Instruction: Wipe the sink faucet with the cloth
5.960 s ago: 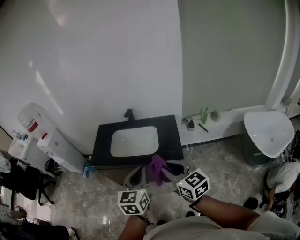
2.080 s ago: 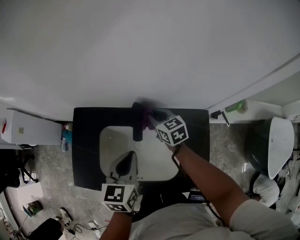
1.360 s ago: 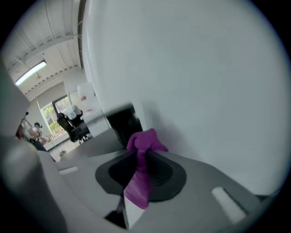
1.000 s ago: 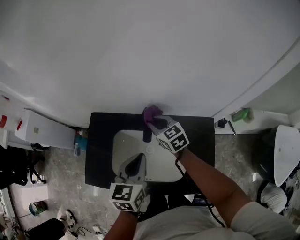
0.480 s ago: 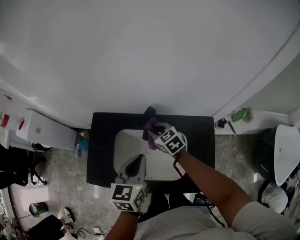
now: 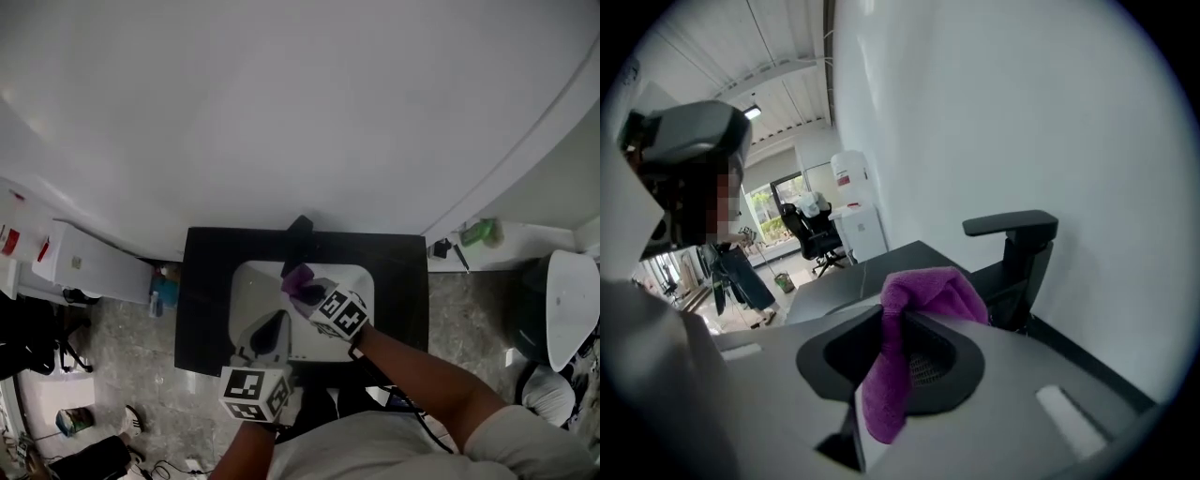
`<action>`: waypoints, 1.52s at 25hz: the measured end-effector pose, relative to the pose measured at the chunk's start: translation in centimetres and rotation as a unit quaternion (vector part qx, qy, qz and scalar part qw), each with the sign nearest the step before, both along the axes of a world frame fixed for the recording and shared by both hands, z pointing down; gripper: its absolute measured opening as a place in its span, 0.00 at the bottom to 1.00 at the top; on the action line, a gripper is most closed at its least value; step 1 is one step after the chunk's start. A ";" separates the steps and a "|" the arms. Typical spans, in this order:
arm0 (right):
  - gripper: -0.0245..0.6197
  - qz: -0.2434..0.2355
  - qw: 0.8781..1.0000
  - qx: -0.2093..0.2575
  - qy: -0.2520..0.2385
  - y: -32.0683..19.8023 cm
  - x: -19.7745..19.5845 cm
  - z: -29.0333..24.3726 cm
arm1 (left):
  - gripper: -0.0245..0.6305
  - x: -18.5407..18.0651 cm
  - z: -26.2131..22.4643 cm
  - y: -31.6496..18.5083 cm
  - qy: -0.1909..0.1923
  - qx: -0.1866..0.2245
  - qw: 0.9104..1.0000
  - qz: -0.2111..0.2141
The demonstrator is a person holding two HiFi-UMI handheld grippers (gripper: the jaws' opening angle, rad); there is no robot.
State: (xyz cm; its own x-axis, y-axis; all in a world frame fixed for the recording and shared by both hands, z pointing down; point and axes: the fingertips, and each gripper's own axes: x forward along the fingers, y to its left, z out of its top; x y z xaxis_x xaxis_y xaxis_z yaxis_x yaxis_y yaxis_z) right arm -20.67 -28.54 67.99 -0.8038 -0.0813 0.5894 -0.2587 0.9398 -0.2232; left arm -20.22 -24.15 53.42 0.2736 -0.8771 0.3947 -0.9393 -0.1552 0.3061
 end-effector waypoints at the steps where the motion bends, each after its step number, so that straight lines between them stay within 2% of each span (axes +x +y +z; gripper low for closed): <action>1: 0.13 0.009 1.000 -0.002 -0.014 0.1 0.4 -1.1 | 0.05 -0.1 -0.4 -0.1 -0.002 0.003 1.000 0.002; 5: 0.13 0.064 0.994 0.000 -0.086 -0.7 2.2 -8.6 | 0.05 -0.5 -3.3 -0.3 -0.009 0.026 1.000 -0.001; 9: 0.13 0.099 0.985 0.024 -0.137 -1.1 4.8 -17.6 | 0.05 -0.1 -7.4 -1.4 -0.005 0.056 0.998 0.005; 13: 0.13 0.113 0.976 0.055 -0.176 -0.8 7.4 -25.1 | 0.05 1.0 -11.9 -2.2 -0.020 0.097 0.995 0.019; 19: 0.13 0.130 0.962 0.108 -0.216 -0.7 10.3 -32.0 | 0.05 2.6 -16.0 -3.5 -0.041 0.130 0.990 0.040; 27: 0.13 0.153 0.958 0.129 -0.204 -1.3 10.5 -32.6 | 0.05 3.6 -16.9 -5.0 -0.051 0.130 0.989 0.041; 38: 0.13 0.166 0.959 0.126 -0.192 -1.7 10.2 -31.5 | 0.05 2.7 -16.0 -4.8 -0.047 0.126 0.990 0.028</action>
State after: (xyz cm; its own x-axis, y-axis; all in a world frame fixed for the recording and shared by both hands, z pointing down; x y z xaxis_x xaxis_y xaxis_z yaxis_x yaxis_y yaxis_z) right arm -10.50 -30.19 36.52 -0.8631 -0.4704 0.1836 -0.4965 0.8568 -0.1391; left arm -17.56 -28.92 37.38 0.2966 -0.9359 0.1901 -0.9496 -0.2679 0.1627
